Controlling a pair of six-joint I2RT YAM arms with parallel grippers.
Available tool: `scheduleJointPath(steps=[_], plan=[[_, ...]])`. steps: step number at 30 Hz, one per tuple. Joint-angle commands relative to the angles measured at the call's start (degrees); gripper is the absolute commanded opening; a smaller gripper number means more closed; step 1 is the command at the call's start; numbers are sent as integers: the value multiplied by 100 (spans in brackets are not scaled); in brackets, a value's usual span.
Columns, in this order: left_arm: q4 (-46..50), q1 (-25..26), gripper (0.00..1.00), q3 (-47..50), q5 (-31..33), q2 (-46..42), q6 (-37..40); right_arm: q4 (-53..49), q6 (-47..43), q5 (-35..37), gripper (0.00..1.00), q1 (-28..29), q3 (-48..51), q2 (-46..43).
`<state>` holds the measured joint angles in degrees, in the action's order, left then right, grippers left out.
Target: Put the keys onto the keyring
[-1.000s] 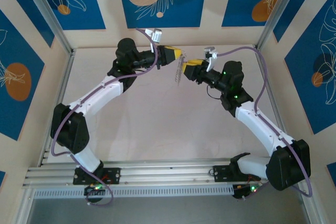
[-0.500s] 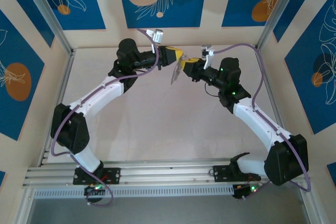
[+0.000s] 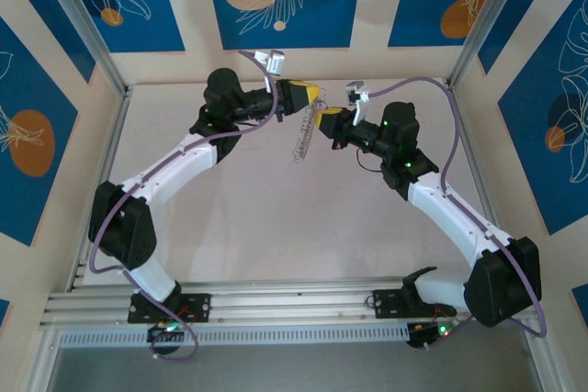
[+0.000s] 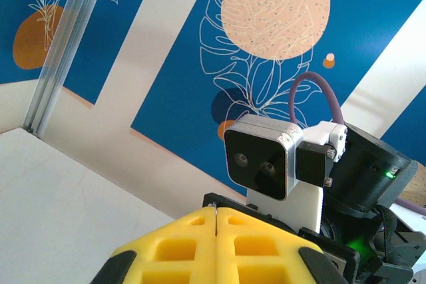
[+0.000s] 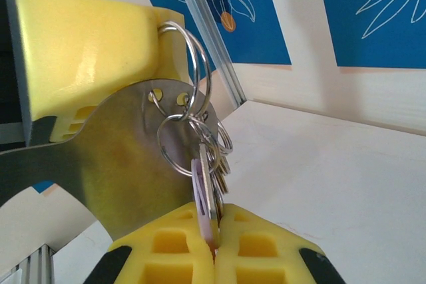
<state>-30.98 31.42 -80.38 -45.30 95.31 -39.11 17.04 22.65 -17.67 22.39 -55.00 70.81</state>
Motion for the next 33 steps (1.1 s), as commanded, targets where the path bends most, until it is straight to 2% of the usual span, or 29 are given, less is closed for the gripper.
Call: scheduleJointPath(steps=[1,16,21,25,33], plan=[[-336,83,0,75,13,-241,-7,2,31,-91,0,46,-250,-60],[-556,197,0,242,-2,-110,-108,-90,43,-234,0,155,-542,106],[-598,197,0,277,41,-126,-109,-260,2,-131,24,22,-353,-119],[-652,193,0,303,100,-145,-114,-370,49,-199,35,-219,-95,-426],[-1016,198,0,459,234,-122,-344,147,737,-416,39,-915,415,-958]])
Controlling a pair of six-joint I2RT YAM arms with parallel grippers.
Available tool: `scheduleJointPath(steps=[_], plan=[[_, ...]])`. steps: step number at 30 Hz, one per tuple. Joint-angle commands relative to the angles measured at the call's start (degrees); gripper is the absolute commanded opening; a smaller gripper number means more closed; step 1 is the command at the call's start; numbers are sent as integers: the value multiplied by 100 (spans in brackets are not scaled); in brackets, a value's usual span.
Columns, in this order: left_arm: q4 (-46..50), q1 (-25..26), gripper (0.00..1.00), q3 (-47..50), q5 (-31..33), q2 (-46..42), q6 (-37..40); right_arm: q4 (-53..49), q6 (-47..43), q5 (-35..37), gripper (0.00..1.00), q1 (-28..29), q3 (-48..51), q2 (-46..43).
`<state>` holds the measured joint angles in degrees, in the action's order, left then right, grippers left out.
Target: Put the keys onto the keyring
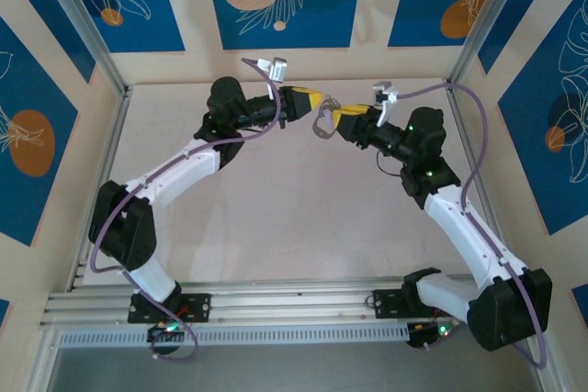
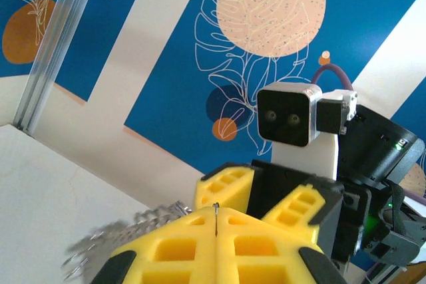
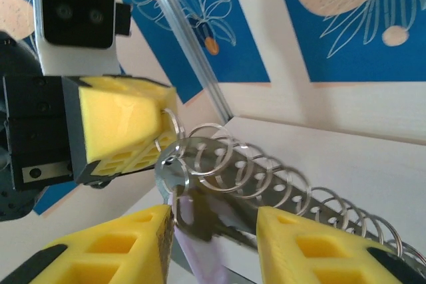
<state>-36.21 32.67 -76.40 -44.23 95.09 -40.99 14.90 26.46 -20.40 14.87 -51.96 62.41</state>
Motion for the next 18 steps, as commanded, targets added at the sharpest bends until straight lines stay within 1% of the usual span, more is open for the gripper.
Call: scheduleJointPath(steps=[1,7,13,18], plan=[[-565,70,0,92,146,-96,-208,464,471,-182,39,-231,125,-125],[-1144,73,0,294,340,-61,-608,1179,1091,-262,39,-420,8,121],[-1739,82,0,478,573,1,-1015,2082,1820,-511,39,-407,-197,630],[-1939,89,0,534,698,10,-1156,2671,2266,-566,39,-294,-294,1000]])
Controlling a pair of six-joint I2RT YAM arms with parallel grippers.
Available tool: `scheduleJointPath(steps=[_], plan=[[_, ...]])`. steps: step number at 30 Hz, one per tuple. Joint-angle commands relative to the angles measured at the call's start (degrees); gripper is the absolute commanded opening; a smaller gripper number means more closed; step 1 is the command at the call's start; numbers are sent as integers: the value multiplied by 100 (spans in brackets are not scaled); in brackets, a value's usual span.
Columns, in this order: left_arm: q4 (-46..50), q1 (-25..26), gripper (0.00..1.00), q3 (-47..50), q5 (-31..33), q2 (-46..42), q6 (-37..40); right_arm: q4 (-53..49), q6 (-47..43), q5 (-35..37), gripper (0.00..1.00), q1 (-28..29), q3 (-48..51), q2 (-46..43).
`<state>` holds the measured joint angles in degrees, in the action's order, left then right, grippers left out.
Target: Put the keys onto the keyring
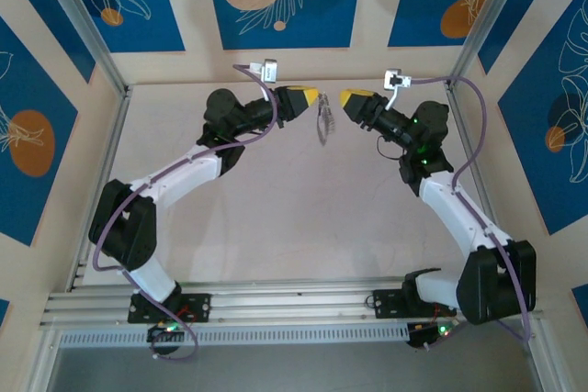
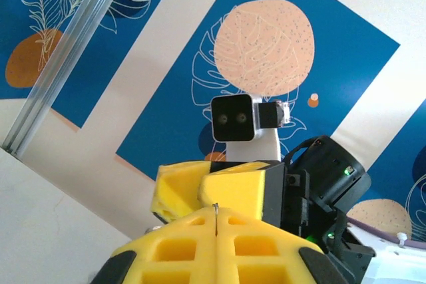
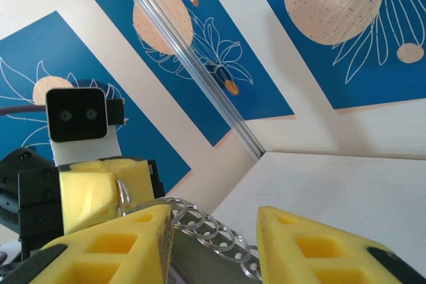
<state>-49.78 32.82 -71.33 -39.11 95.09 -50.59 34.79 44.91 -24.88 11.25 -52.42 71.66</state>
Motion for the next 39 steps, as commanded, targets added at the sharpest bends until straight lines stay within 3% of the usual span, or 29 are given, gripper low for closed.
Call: scheduleJointPath(steps=[1,20,28,36,39], plan=[[-611,75,0,35,206,25,-230,788,478,-106,39,102,-257,135],[-876,75,0,58,246,127,-461,1325,719,-79,38,566,-497,651],[-891,76,0,42,239,141,-451,1255,697,-138,30,631,-473,697],[-861,75,0,35,255,142,-418,1224,686,-265,7,638,-420,673],[-859,73,0,31,259,141,-400,1191,677,-306,8,638,-392,654]])
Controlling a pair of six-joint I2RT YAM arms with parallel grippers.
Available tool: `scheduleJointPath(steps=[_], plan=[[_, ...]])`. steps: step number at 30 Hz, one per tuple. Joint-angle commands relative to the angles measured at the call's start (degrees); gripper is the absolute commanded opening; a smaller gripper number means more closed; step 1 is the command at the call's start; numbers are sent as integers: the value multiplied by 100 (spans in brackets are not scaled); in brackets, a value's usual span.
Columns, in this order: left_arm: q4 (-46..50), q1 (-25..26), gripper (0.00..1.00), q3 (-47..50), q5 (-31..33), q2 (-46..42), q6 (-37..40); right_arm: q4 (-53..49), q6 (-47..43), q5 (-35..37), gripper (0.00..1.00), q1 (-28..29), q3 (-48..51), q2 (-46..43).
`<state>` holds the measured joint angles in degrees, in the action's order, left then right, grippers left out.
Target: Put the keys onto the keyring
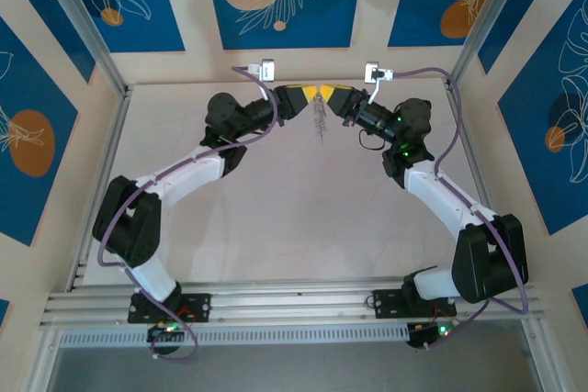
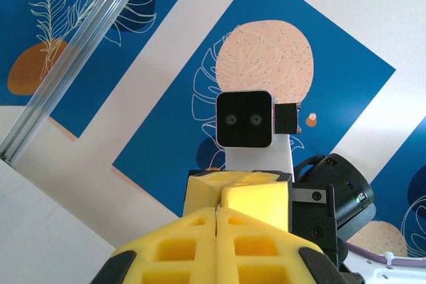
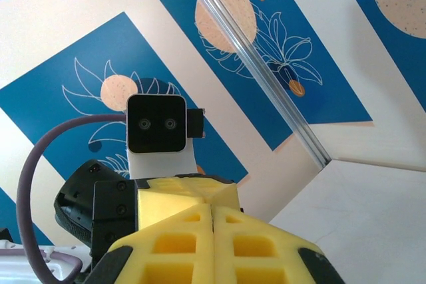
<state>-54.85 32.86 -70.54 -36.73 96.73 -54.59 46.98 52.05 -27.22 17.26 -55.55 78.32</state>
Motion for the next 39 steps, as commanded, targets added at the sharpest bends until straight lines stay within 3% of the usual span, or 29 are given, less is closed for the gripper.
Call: scheduleJointPath(steps=[1,4,8,18,26,31,35,39], plan=[[-351,71,0,-47,29,-24,8,-43,-37,-73,12,36,-71,-19],[-318,71,0,-48,35,-37,29,-91,-57,-39,28,37,-20,-63],[-268,67,0,-56,43,-50,85,-92,-55,-32,28,17,52,-102],[-236,71,0,-82,50,-54,117,-64,-46,-16,23,-9,219,-186],[-215,71,0,-109,1,-15,107,-40,-33,-50,1,-62,212,-203],[-24,71,0,-245,-231,80,73,69,145,-104,0,-143,234,-193],[60,33,19,-280,-472,120,68,-163,94,-127,0,-198,231,-257],[521,-32,26,-214,-632,-31,338,-656,-70,-244,0,-274,143,-339]])
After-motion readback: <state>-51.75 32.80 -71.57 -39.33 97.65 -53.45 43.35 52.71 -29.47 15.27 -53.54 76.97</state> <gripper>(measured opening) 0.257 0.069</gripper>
